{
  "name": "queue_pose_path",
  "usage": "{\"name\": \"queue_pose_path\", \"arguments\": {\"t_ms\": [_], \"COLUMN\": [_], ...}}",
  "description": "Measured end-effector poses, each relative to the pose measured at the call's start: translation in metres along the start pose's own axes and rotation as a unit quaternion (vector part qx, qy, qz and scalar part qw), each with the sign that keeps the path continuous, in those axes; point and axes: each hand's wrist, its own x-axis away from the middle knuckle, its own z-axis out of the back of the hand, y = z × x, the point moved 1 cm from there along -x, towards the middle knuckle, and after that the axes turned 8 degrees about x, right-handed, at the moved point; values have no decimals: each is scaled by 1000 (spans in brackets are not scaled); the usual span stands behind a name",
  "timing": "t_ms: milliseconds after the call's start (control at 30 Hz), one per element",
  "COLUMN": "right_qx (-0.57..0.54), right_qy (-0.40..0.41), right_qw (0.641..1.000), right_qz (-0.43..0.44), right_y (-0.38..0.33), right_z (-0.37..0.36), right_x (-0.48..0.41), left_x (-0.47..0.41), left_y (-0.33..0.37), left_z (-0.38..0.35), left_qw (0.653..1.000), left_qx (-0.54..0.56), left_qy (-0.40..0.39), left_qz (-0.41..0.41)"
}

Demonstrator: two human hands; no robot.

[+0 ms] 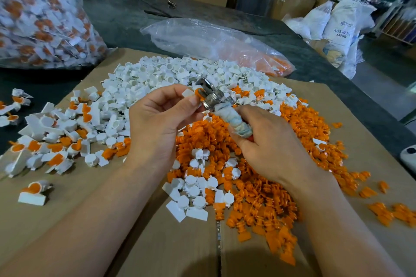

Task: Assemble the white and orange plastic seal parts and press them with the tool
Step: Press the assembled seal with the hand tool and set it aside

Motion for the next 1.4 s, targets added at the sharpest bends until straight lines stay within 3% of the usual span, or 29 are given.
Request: {"name": "queue_pose_path", "arguments": {"t_ms": [233,800,1400], "right_qx": [25,-102,-88], "right_qy": [22,-34,-42], "right_qw": [999,994,995], "right_qz": [15,5,-8], "right_y": [-2,-2,-5], "right_z": [3,-4,-7], "right_x": [0,0,-1], "left_x": [0,-2,-2], "left_y": [1,-2,-2], "left_z": [-1,1,0], "left_qw": [1000,1000,1000], "left_qx": [-13,10,1], "left_qy": [2,7,14], "left_qz": [-4,-5,-11]}}
